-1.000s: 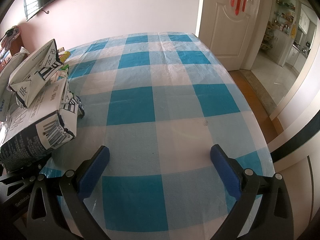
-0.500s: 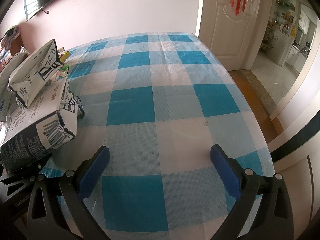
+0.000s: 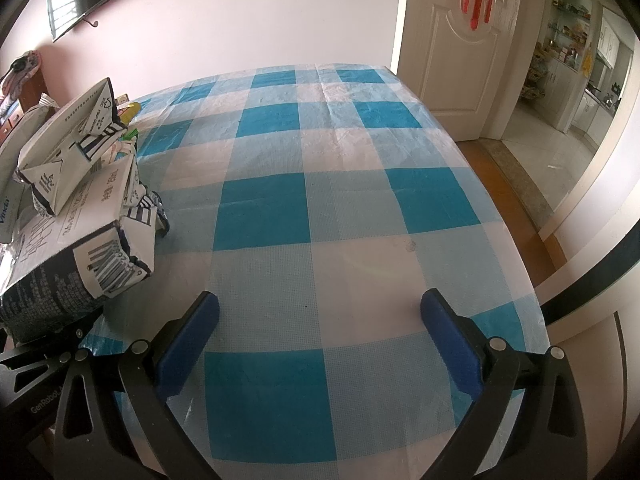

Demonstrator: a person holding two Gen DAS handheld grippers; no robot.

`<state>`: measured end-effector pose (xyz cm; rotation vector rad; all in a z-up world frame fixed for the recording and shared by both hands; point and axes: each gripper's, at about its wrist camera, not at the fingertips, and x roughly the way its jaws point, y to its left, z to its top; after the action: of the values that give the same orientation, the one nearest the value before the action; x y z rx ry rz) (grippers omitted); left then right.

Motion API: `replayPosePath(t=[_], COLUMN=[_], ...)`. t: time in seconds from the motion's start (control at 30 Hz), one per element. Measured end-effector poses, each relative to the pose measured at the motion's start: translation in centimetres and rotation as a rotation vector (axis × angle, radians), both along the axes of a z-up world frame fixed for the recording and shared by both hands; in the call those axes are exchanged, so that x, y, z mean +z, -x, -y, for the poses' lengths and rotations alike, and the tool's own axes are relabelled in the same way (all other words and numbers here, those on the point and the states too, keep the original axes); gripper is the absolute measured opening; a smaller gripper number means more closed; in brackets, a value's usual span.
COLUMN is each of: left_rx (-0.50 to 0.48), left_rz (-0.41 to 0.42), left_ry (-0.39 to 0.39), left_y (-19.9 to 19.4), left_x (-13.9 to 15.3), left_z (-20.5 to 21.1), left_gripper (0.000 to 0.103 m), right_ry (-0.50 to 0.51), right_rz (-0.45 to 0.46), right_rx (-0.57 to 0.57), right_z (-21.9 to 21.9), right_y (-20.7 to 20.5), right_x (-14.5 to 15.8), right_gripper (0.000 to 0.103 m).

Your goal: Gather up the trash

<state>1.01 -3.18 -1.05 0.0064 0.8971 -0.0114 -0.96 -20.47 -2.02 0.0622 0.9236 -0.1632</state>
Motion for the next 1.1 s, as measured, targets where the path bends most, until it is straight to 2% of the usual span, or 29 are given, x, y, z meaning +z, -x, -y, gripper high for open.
replayPosePath(t=[1.1], left_rx=[-0.011], left_rz=[0.001], left_ry=[0.002], left_y=[0.67], left_x=[0.09], left_z=[-0.46], left_gripper=[0.099], right_ry=[-0.002], right_rz=[0.003], right_rx=[0.010], right_z=[-0.26], right_y=[0.73], right_x=[-0.09], right_gripper=[0.099])
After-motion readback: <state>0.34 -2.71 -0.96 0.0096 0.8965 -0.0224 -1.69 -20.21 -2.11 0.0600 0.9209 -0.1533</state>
